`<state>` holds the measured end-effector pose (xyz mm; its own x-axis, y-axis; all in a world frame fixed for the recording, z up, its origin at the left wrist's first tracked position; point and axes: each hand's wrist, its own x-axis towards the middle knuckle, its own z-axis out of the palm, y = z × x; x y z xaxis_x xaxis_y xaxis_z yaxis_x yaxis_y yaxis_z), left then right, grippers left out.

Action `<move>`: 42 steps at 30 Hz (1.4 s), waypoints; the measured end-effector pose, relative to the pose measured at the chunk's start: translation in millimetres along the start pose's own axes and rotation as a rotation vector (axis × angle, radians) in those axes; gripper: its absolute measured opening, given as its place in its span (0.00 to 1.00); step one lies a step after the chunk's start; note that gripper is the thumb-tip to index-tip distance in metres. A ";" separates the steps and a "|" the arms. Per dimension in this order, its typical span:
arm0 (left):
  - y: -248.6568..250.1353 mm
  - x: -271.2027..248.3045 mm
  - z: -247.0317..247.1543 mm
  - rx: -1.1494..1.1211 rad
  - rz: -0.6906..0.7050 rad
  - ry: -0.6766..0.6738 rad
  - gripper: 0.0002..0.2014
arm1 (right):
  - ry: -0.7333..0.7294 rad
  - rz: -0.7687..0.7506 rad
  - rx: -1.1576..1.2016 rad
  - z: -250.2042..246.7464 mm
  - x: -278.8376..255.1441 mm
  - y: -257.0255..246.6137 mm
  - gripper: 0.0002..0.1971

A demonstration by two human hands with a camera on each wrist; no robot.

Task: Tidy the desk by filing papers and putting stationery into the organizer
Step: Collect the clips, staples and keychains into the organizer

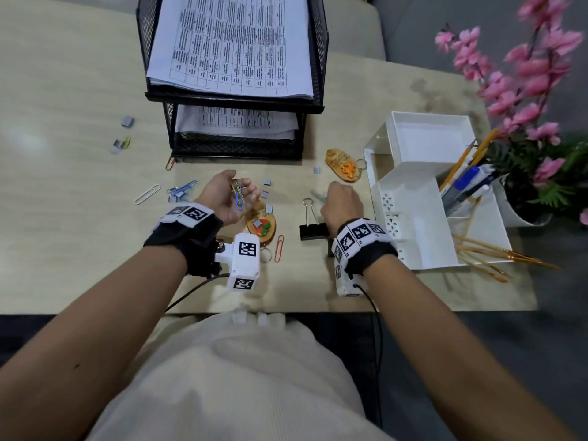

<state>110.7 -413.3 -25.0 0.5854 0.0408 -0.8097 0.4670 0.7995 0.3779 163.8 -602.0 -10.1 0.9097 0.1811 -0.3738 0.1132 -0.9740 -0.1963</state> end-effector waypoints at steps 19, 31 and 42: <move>-2.5 -13.7 -31.4 0.056 -0.113 -0.141 0.21 | 0.031 0.091 0.443 14.5 -51.7 -61.0 0.07; 49.7 -21.5 -82.2 -0.008 0.032 -0.094 0.20 | -0.097 0.210 0.118 55.1 -74.3 -66.4 0.10; 74.7 -28.7 -122.4 -0.135 0.074 0.032 0.20 | -0.127 -0.280 0.064 47.4 -41.7 -147.8 0.09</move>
<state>47.7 -281.4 -28.5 0.5929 0.1200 -0.7963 0.3288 0.8666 0.3754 90.2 -459.1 -8.4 0.7887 0.4610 -0.4068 0.3238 -0.8739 -0.3627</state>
